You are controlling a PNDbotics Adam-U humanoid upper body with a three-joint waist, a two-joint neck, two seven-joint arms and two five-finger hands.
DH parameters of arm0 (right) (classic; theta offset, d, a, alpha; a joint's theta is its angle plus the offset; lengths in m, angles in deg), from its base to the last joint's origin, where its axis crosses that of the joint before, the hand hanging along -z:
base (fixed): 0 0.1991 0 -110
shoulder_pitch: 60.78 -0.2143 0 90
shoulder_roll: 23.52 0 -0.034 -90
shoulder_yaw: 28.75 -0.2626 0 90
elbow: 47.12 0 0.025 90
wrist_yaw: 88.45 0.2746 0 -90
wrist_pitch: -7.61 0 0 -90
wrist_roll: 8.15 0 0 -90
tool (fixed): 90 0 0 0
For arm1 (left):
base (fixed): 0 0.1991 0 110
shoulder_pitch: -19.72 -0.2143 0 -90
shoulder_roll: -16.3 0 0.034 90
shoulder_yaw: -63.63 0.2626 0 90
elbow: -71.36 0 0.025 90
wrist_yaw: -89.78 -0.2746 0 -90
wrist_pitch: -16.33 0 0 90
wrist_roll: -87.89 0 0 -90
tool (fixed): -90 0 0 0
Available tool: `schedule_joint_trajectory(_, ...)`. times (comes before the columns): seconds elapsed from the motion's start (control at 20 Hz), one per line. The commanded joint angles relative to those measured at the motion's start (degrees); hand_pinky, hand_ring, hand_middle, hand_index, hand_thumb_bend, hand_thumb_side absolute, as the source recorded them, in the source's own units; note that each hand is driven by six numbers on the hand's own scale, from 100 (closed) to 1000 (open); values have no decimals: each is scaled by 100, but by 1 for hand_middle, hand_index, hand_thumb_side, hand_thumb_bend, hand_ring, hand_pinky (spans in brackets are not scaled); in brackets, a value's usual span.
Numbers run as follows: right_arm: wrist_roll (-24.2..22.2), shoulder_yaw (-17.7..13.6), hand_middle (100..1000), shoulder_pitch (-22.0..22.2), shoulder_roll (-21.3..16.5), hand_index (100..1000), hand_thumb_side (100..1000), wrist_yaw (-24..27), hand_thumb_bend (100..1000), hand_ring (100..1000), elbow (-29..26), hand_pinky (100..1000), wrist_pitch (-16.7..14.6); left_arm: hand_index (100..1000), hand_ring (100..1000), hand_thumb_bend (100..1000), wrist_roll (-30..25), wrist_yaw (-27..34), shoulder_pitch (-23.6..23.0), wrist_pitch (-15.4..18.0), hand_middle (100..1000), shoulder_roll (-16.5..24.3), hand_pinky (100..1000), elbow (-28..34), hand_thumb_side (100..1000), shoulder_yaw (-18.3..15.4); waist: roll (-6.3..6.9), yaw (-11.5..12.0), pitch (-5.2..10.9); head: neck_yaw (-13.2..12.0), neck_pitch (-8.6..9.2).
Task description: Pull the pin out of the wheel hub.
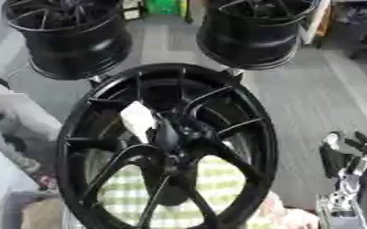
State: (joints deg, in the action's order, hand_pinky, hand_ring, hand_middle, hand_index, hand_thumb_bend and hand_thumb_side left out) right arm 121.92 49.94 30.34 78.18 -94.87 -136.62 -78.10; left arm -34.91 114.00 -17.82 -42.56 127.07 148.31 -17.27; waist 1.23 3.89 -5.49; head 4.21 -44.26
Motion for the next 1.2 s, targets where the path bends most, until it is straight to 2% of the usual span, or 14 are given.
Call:
schedule_joint_trajectory(0.05, -25, -7, 678, -6, -160, 846, 427, -27, 100, 418, -45, 481, -9, 839, 494, 100, -1886, -106, 388, 2068, 713, 172, 645, -71, 254, 346, 13, -3, 88, 7, 15)
schedule_joint_trajectory(0.45, -36, -11, 677, 29, -204, 846, 427, -32, 100, 418, -26, 481, -20, 843, 492, 100, -1917, -369, 863, 2086, 712, -68, 647, 3, 270, 882, 86, 15, 125, 37, 15)
schedule_joint_trajectory(0.65, -45, -6, 674, 49, -233, 846, 428, -39, 100, 418, -14, 481, -22, 846, 481, 100, -1917, -765, 1107, 2086, 710, -269, 646, 48, 296, 1337, 124, 29, 158, 59, 15)
schedule_joint_trajectory(0.95, -64, 7, 674, 68, -271, 846, 429, -47, 100, 418, 3, 481, -37, 857, 474, 100, -1917, -1937, 1381, 2086, 730, -679, 646, 167, 356, 2182, 194, 6, 183, 78, 15)
schedule_joint_trajectory(1.05, -69, 12, 674, 64, -274, 846, 428, -48, 100, 418, 9, 481, -48, 859, 475, 190, -1917, -2428, 1432, 2086, 738, -793, 645, 316, 384, 2439, 213, -15, 180, 77, 15)
schedule_joint_trajectory(1.2, -81, 22, 674, 52, -277, 845, 428, -51, 100, 418, 17, 481, -65, 858, 474, 268, -1917, -3150, 1448, 2086, 742, -929, 643, 433, 410, 2758, 233, -51, 176, 74, 15)
